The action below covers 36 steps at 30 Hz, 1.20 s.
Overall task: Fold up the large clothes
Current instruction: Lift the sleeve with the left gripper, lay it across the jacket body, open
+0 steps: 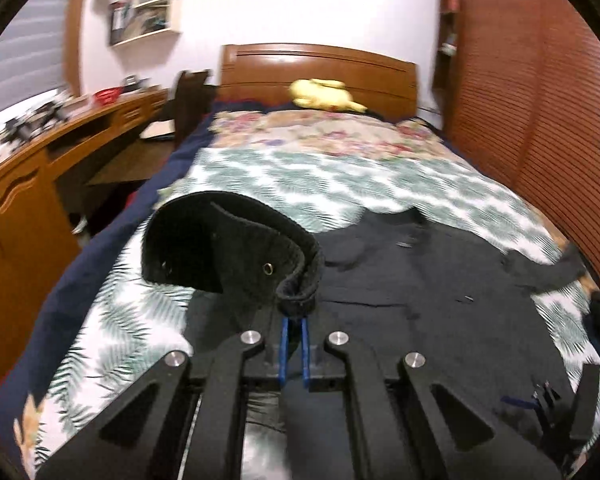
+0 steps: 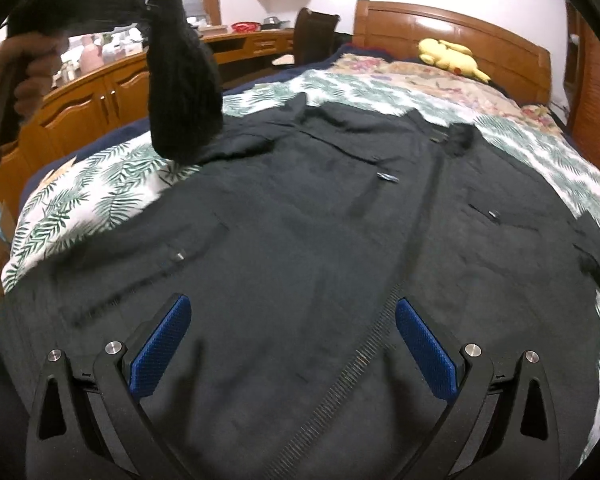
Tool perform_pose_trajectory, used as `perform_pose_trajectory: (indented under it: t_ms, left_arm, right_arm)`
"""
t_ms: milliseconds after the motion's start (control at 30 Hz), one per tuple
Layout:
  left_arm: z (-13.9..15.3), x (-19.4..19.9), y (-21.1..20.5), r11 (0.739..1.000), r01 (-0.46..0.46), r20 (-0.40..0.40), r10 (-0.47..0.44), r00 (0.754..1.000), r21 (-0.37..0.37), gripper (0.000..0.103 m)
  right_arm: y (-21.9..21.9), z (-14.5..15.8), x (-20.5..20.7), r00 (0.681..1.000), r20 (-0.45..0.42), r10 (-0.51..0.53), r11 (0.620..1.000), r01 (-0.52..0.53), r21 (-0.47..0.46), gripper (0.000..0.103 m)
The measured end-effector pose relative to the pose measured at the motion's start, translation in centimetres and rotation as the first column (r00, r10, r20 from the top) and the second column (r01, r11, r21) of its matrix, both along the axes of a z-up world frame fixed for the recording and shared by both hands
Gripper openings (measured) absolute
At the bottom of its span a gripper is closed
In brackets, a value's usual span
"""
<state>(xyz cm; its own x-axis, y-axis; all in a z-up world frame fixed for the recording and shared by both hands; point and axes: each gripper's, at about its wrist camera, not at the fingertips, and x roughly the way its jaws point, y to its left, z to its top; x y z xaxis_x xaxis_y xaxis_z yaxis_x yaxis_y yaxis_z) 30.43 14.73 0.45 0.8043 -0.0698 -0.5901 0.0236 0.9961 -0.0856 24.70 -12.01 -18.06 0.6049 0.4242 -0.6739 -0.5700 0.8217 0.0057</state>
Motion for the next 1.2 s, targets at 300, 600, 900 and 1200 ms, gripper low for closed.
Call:
perform_pose_trajectory:
  t_ms: [300,600,900,1200]
  left_arm:
    - [-1.4,-2.7,-10.7,0.988,0.15,-0.028,-0.149,0.988,0.029,0.0]
    - [-5.5,-6.5,-12.9,0.99,0.133,-0.076,-0.129,0.989,0.05,0.003]
    - [-7.6,-10.0,-11.0,0.989,0.117,-0.052,-0.113,0.992,0.091,0.012]
    - [-7.8,-13.3,-7.1,0.994,0.051,0.036,-0.055,0.998,0.099,0.028]
  right_arm:
    - [-6.4,2.0,-1.6,0.997,0.054,-0.063,0.998,0.061,0.03,0.103]
    - [-7.0,3.5,-0.8,0.996,0.053,-0.076,0.993,0.071,0.089,0.103]
    - [-3.8,4.1,0.2,0.997,0.061,-0.042,0.994,0.036,0.1,0.103]
    - [1.2,1.9,0.7,0.999,0.03,0.042,0.997,-0.044,0.056,0.103]
